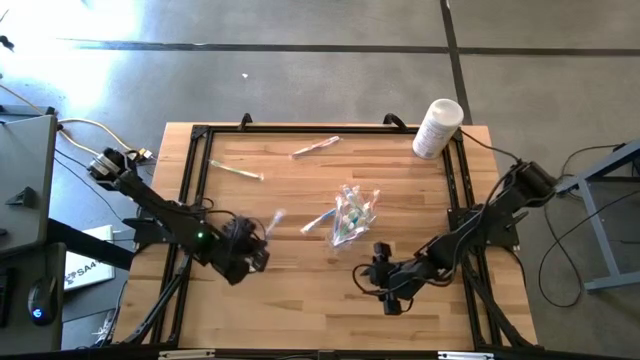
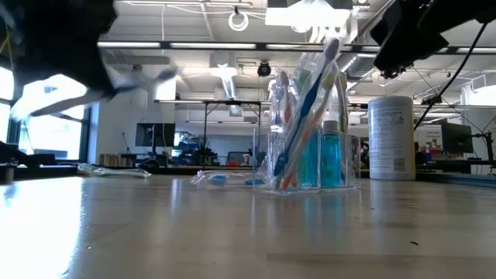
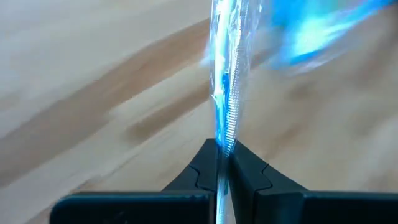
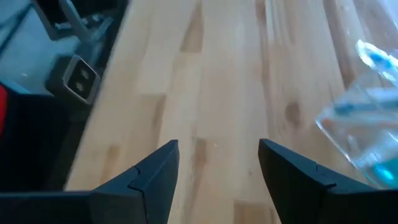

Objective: Pick & Place toothbrushing station
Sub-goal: Put the blue toothbrush into the transparent organizer

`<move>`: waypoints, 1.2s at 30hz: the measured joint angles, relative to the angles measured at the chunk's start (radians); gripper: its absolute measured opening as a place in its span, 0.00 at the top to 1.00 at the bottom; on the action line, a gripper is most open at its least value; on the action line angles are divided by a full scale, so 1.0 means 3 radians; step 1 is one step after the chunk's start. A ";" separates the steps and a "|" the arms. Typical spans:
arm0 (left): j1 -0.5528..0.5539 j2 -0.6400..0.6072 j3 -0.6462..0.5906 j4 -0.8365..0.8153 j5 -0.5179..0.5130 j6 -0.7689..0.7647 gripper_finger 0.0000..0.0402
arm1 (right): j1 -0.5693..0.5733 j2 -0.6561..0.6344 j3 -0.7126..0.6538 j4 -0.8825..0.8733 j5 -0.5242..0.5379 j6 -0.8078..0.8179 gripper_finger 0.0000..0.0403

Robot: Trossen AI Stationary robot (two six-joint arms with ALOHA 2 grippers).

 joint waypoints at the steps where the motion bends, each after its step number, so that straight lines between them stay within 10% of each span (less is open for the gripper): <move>1: -0.0025 0.0042 0.0096 0.0149 -0.0123 0.0184 0.98 | -0.0004 0.0009 0.0000 0.0054 0.0004 -0.0038 0.47; 5: -0.0134 0.0205 0.0320 0.0954 -0.0531 0.1275 0.98 | -0.0008 0.0009 0.0003 0.0372 0.0024 -0.0287 0.47; 12: -0.0095 0.0650 0.0352 0.2792 -0.0243 0.3024 0.99 | -0.0008 -0.0004 0.0001 0.1132 0.0129 -0.0836 0.47; 36: 0.0368 0.1591 0.0494 0.4021 0.0468 0.4178 0.99 | -0.0359 0.0007 -0.0001 0.1510 0.0071 -0.1035 0.47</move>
